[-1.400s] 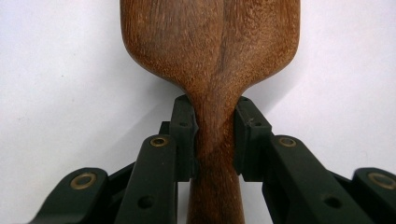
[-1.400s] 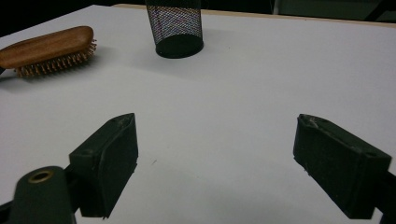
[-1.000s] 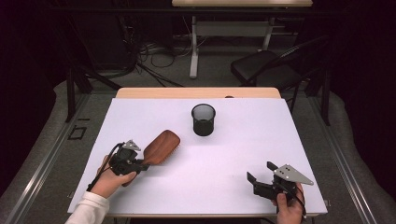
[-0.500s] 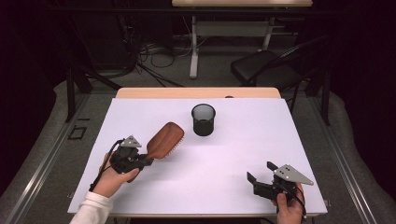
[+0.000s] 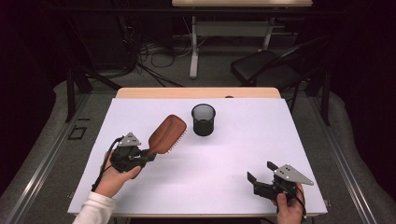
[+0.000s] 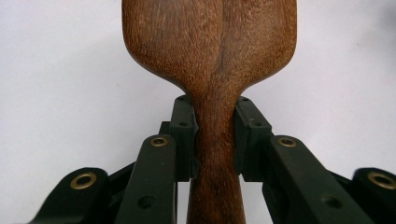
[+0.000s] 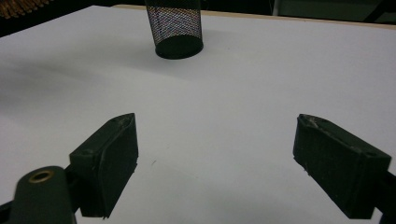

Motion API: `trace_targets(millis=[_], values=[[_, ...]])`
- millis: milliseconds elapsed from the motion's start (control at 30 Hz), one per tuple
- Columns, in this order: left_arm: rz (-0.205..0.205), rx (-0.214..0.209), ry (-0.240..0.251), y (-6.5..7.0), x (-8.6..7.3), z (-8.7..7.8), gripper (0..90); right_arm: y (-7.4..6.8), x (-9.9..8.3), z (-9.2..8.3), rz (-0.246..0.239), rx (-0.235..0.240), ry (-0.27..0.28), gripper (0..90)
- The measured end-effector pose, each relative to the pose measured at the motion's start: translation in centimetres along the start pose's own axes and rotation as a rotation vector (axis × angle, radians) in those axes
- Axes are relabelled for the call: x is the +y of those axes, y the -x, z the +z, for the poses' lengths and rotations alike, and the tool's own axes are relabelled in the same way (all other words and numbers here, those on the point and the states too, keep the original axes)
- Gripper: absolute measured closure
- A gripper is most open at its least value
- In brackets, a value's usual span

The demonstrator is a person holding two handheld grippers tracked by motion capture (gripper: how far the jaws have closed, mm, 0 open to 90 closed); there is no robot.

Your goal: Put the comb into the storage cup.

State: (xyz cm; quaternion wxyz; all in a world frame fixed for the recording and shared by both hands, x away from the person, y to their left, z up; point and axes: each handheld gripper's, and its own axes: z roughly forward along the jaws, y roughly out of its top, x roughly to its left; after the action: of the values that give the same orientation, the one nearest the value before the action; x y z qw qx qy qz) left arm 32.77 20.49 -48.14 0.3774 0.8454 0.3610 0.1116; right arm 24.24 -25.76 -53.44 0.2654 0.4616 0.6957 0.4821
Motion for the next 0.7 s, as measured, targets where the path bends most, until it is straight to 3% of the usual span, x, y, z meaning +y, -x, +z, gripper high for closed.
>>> trace_targets(millis=[400, 700], values=[[0.037, 0.006, 0.079, 1.5, 1.5, -0.1, 72.7, 0.0, 0.0, 0.0, 0.003, 0.0, 0.002, 13.8], [0.047, -0.012, 0.129, 2.5, 2.5, 0.3, 72.8, 0.0, 0.0, 0.1, 0.004, 0.001, 0.002, 13.8]])
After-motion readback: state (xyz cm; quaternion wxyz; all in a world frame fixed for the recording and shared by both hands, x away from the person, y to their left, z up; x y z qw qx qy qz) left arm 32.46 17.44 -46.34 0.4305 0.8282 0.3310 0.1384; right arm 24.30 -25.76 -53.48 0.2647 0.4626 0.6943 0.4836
